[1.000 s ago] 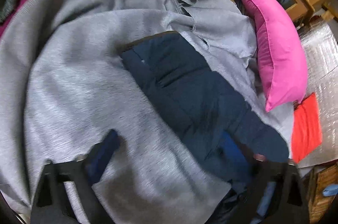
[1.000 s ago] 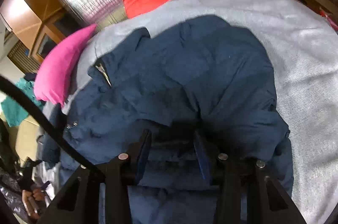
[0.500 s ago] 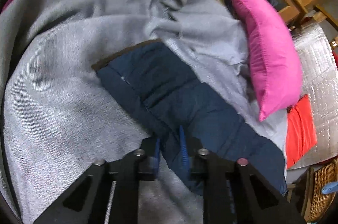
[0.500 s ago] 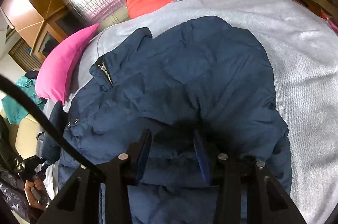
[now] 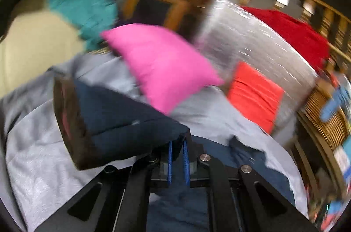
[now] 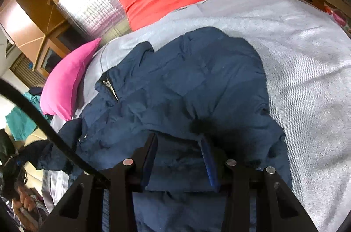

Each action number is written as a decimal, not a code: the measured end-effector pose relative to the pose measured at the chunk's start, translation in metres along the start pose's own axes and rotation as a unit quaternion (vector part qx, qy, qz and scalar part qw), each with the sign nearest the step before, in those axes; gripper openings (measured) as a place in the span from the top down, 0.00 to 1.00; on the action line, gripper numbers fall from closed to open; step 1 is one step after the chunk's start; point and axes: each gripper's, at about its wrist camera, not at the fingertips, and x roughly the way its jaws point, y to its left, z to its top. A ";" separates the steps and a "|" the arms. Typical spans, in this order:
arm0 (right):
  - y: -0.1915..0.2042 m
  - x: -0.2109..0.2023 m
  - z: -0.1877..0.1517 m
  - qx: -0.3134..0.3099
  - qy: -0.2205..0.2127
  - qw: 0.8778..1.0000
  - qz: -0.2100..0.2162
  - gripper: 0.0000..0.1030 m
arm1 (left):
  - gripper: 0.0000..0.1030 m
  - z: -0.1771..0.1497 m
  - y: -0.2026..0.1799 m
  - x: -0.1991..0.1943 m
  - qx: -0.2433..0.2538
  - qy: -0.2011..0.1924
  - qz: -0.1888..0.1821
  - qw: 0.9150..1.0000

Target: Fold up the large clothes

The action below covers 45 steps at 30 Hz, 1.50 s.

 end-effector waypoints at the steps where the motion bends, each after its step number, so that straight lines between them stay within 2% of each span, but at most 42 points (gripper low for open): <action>1: -0.001 -0.001 0.000 0.002 -0.002 1.000 0.000 0.56 | 0.91 -0.002 -0.010 -0.001 0.012 0.002 -0.012 1.000; 3: -0.004 -0.004 0.001 0.009 -0.003 1.000 -0.001 0.56 | 0.91 -0.012 -0.039 -0.001 0.052 0.009 -0.043 0.998; 6: -0.010 -0.007 0.004 0.021 -0.008 1.000 0.000 0.56 | 0.91 -0.033 -0.080 -0.001 0.107 0.024 -0.090 0.990; 9: -0.015 -0.010 0.006 0.031 -0.013 0.999 0.002 0.56 | 0.91 -0.058 -0.115 0.006 0.146 0.054 -0.139 0.978; 11: -0.018 -0.012 0.007 0.038 -0.013 0.999 0.005 0.56 | 0.91 -0.076 -0.134 0.014 0.159 0.088 -0.169 0.969; 14: -0.022 -0.014 0.009 0.041 -0.014 0.999 0.004 0.56 | 0.91 -0.106 -0.159 0.029 0.181 0.153 -0.192 0.952; 16: -0.025 -0.016 0.010 0.044 -0.013 0.999 0.007 0.56 | 0.90 -0.127 -0.173 0.041 0.201 0.213 -0.195 0.936; 17: -0.026 -0.017 0.011 0.046 -0.013 0.999 0.008 0.56 | 0.89 -0.137 -0.178 0.048 0.211 0.249 -0.195 0.925; 18: -0.028 -0.018 0.012 0.049 -0.014 0.999 0.009 0.56 | 0.83 -0.144 -0.181 0.051 0.217 0.270 -0.194 0.918; 19: -0.030 -0.019 0.013 0.051 -0.015 0.999 0.011 0.53 | 0.68 -0.149 -0.182 0.053 0.222 0.287 -0.190 0.912; 20: -0.031 -0.020 0.014 0.053 -0.015 0.998 0.012 0.52 | 0.59 -0.150 -0.181 0.052 0.228 0.294 -0.183 0.910; 21: -0.033 -0.021 0.015 0.056 -0.016 0.998 0.015 0.51 | 0.43 -0.148 -0.179 0.048 0.228 0.290 -0.184 0.911; 22: -0.034 -0.022 0.015 0.058 -0.016 0.998 0.017 0.50 | 0.31 -0.145 -0.177 0.044 0.228 0.286 -0.187 0.912; 24: -0.035 -0.024 0.016 0.059 -0.017 0.998 0.021 0.49 | 0.27 -0.132 -0.170 0.032 0.223 0.270 -0.199 0.915; 28: -0.031 -0.027 0.015 0.051 -0.019 0.998 0.036 0.49 | 0.27 -0.107 -0.155 0.021 0.208 0.257 -0.225 0.917; 31: -0.016 -0.028 0.013 0.011 -0.011 0.998 0.054 0.49 | 0.23 -0.079 -0.132 0.021 0.180 0.233 -0.222 0.930; 32: -0.011 -0.026 0.012 -0.004 -0.003 0.998 0.061 0.47 | 0.22 -0.071 -0.118 0.024 0.160 0.228 -0.213 0.937; 34: 0.002 -0.023 0.007 -0.037 0.013 0.997 0.074 0.33 | 0.22 -0.059 -0.093 0.031 0.118 0.224 -0.189 0.949; 36: 0.023 -0.019 -0.003 -0.092 0.028 0.992 0.082 0.28 | 0.22 -0.051 -0.067 0.044 0.075 0.228 -0.140 0.961; 38: 0.043 -0.018 -0.016 -0.145 0.035 0.985 0.086 0.24 | 0.22 -0.048 -0.049 0.054 0.047 0.234 -0.092 0.967; 41: 0.074 -0.017 -0.039 -0.227 0.040 0.968 0.098 0.17 | 0.22 -0.052 -0.025 0.067 0.009 0.253 -0.032 0.967; 45: 0.109 -0.007 -0.063 -0.296 0.023 0.952 0.069 0.14 | 0.22 -0.059 -0.008 0.075 -0.026 0.268 0.004 0.963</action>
